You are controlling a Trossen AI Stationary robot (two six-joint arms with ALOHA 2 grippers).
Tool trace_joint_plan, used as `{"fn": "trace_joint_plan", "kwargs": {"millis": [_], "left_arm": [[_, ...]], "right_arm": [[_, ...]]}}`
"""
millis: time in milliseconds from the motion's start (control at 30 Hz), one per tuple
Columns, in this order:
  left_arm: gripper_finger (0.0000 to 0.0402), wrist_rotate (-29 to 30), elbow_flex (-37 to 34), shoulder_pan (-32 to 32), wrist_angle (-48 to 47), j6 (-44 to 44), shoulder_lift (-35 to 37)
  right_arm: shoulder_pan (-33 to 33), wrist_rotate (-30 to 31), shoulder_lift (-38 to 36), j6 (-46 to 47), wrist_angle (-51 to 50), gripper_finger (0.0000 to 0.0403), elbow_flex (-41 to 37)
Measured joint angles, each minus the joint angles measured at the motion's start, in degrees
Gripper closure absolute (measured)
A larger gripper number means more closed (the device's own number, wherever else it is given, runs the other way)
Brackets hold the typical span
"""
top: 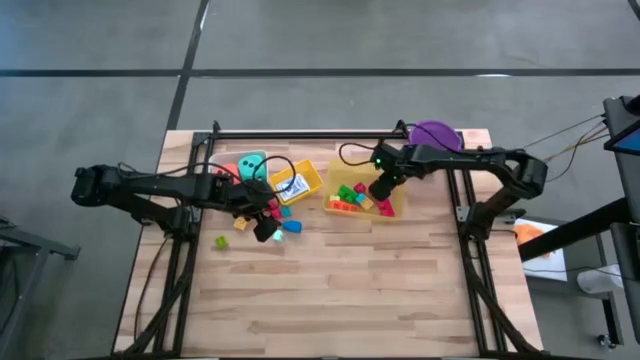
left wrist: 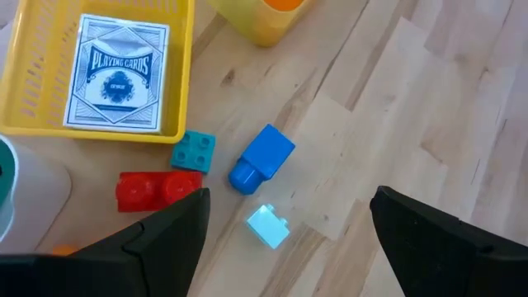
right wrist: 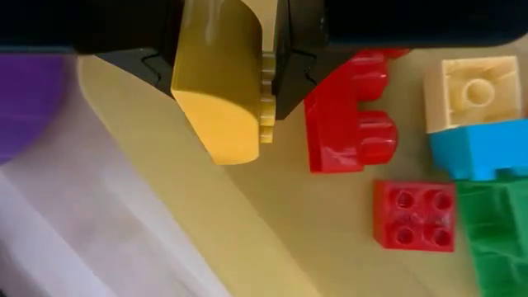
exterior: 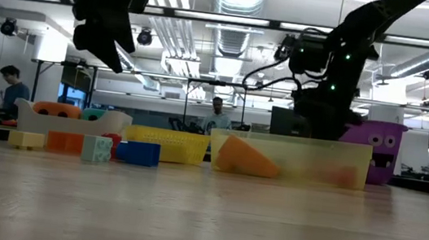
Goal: Pick & Place Toys
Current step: Put the dark yellow game piece into the yellow bin
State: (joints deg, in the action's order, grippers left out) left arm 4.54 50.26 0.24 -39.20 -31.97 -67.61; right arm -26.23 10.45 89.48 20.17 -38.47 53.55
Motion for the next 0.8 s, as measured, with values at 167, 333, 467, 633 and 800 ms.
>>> {"fn": "trace_joint_plan", "kwargs": {"millis": [167,333,467,633,800], "left_arm": [[0.0068,1.93,-0.02,0.01,-0.27,0.38,-0.02],[0.0068,3.16,-0.04,0.01,-1.16,0.43,-0.27],[0.0068,3.43,-0.09,0.01,-1.22,0.42,-1.72],[0.0068,2.73,-0.09,0.03,-1.4,1.26,-5.7],[0.0068,0.81,-0.15,0.03,-1.38,1.92,-7.49]], "right_arm": [[0.02,-1.84,2.99,0.12,-0.26,0.0314,0.8],[0.04,-2.14,5.51,0.58,-0.55,0.0314,1.45],[0.1,-2.15,6.13,0.45,-0.29,0.0314,1.56],[0.08,-2.06,6.13,-0.69,-0.27,0.0286,1.56],[0.09,-1.98,6.11,-0.69,-0.18,0.0204,1.56]]}}
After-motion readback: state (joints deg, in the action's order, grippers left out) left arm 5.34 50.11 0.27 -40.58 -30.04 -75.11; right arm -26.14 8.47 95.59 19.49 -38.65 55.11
